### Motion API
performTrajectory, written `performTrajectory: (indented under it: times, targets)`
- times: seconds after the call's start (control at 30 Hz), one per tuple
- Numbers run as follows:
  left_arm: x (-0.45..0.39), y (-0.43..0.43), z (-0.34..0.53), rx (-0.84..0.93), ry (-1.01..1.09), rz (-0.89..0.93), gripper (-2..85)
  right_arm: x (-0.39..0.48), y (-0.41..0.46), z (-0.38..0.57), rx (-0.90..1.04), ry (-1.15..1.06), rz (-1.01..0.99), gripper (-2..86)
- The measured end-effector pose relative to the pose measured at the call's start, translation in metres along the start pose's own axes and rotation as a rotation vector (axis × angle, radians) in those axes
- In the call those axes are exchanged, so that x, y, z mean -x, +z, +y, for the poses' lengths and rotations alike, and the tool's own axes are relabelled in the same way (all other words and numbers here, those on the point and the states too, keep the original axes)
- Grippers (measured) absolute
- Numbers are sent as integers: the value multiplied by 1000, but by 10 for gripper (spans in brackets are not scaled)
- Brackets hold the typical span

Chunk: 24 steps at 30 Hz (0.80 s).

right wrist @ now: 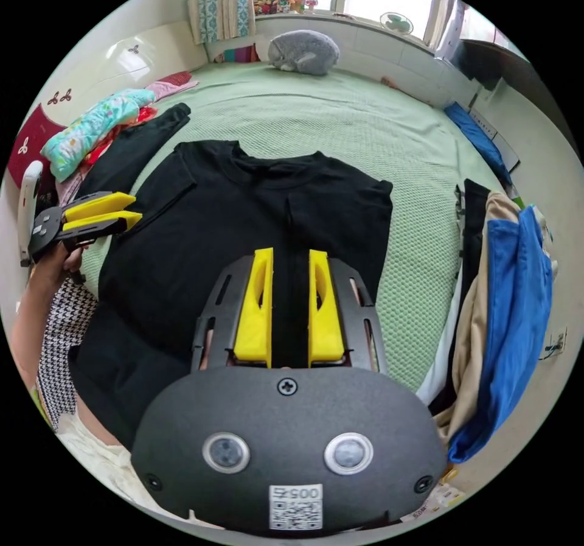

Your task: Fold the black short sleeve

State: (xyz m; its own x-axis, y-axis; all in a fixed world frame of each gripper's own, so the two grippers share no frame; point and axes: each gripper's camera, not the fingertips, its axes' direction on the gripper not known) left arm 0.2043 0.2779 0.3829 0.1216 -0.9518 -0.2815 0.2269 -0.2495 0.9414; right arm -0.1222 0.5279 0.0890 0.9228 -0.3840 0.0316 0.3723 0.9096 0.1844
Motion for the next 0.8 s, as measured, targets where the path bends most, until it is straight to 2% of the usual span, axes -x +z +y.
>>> performTrajectory:
  times: [0.2,0.4,0.5,0.67,0.8]
  targets:
    - [15,45,1,53,-24,8,109,-5,39,-28,66,-25,45,54]
    - [45,52,9,29,-100,134,46,-47,37,-47,51,85,-79,-9]
    - [60,46,8,15,-130,121,18,-68,26,-61,29,125,-124,-14]
    - [109,10,12,-103,-239,122,5,-131,-16,-81,-62,258,-48,-15]
    - [155,2,27,-111,-365,35,2,-181,-19,-80,-9,387,21,-13]
